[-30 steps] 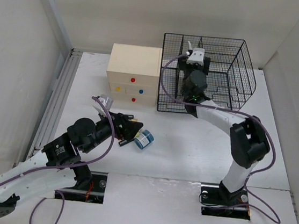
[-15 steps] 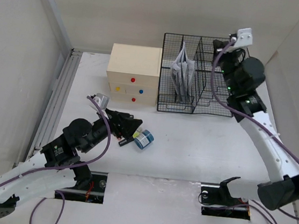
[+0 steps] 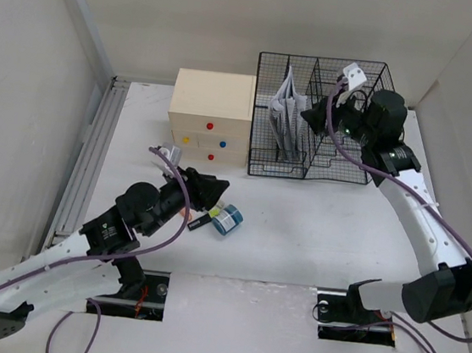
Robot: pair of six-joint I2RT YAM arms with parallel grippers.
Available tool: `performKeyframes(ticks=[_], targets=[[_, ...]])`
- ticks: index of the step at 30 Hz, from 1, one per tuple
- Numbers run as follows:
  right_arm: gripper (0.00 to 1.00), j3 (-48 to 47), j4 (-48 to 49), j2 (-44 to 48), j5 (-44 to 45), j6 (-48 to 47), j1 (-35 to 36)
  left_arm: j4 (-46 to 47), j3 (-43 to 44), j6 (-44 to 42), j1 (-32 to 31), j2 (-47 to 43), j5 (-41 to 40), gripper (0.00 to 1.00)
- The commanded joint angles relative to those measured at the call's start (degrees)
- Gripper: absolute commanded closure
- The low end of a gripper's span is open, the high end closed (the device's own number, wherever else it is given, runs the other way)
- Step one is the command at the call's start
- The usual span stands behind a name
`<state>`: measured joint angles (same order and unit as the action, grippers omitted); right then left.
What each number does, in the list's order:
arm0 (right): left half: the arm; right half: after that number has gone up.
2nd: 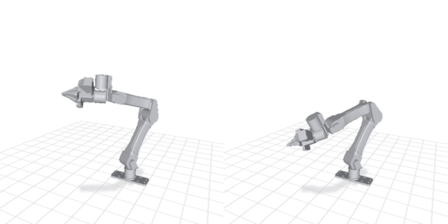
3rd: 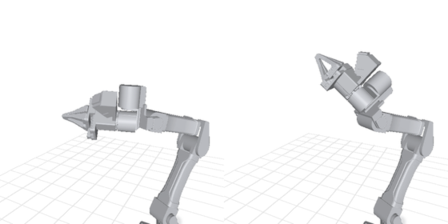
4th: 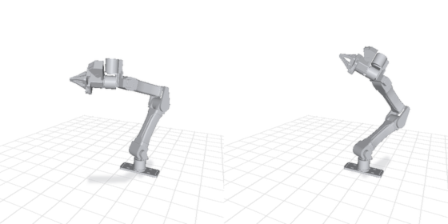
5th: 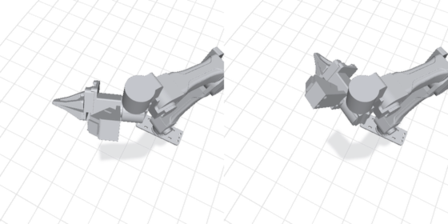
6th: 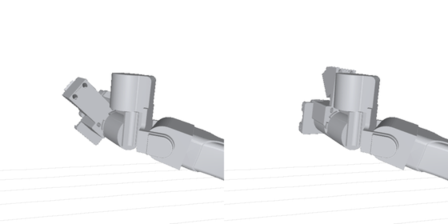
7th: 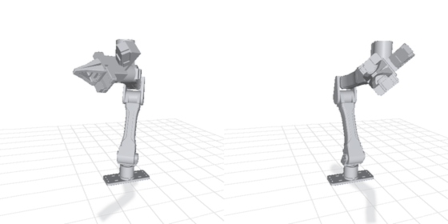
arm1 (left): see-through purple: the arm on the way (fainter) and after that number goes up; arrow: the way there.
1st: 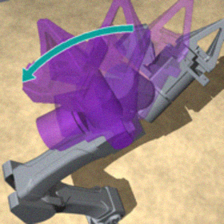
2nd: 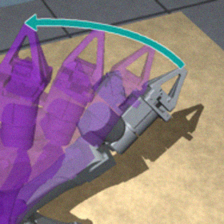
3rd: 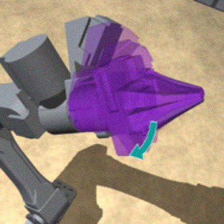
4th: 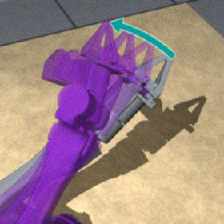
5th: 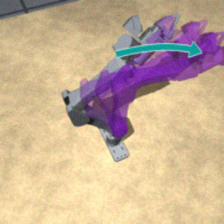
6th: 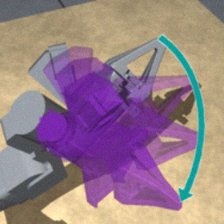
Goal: Organize the desk
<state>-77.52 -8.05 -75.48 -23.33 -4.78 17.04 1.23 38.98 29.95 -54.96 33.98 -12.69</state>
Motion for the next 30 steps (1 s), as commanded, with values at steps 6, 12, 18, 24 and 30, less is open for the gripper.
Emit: performKeyframes(ticks=[6, 12, 18, 24, 30], targets=[[0.73, 0.42, -4.51, 1.82, -15.69, -1.73, -3.67, 5.18, 3.36, 5.20, 8.09, 10.83, -14.47, 0.77], [0.69, 4.30, -4.51, 3.06, -25.00, -1.73, -7.72, 6.85, 9.88, 2.57, 20.76, 27.00, -6.47, 0.67], [0.68, 4.30, -5.04, 4.12, -26.24, -1.11, -9.57, 7.99, 16.73, -1.12, 26.65, 38.07, -3.49, 0.63], [0.68, 4.83, -5.04, 5.17, -27.38, -1.11, -9.57, 9.13, 20.16, -1.65, 27.89, 43.80, -2.96, 0.61], [0.67, 4.83, -5.04, 5.70, -27.38, -0.59, -9.57, 8.52, 22.37, -2.71, 27.89, 47.58, -2.96, 0.62]])
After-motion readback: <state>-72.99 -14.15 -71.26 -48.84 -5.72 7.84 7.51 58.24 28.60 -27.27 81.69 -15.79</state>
